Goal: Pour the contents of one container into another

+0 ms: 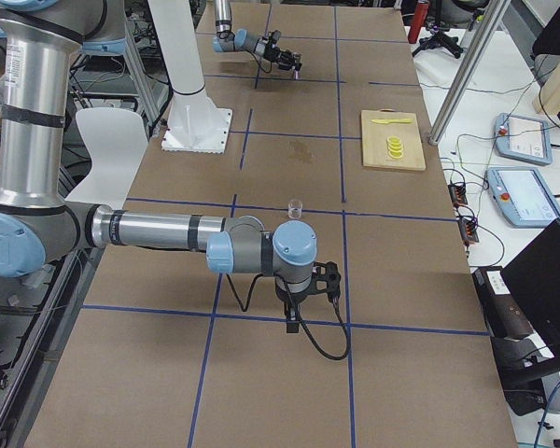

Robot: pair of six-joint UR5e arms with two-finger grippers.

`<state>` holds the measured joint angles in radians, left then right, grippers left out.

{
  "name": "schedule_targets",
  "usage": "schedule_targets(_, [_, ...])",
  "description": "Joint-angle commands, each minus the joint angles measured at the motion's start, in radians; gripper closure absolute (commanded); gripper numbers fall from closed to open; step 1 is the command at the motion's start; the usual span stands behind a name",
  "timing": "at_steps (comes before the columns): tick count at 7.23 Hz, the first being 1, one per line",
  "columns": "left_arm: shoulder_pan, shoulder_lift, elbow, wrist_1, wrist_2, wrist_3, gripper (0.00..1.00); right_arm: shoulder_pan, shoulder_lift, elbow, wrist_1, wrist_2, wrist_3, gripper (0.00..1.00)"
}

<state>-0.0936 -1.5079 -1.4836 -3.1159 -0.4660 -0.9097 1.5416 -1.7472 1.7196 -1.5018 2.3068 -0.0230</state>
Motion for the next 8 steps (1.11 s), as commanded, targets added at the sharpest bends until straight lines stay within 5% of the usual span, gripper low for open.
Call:
schedule_targets(1, [0.000, 0.002, -0.001, -0.001, 0.003, 0.000, 0.38, 0.000, 0.000, 0.000, 0.000, -0.001, 0.000, 0.00])
schedule_targets(2, [-0.001, 0.003, -0.003, -0.001, 0.003, 0.000, 0.29, 0.000, 0.002, 0.000, 0.000, 0.000, 0.000, 0.00])
schedule_targets(3, [-0.001, 0.003, -0.007, -0.003, 0.006, -0.002, 0.02, 0.000, 0.002, 0.000, 0.000, 0.000, 0.000, 0.00])
schedule_targets(8, [-0.005, 0.009, -0.069, -0.035, 0.067, 0.002, 0.00, 0.000, 0.003, 0.000, 0.000, 0.000, 0.002, 0.00])
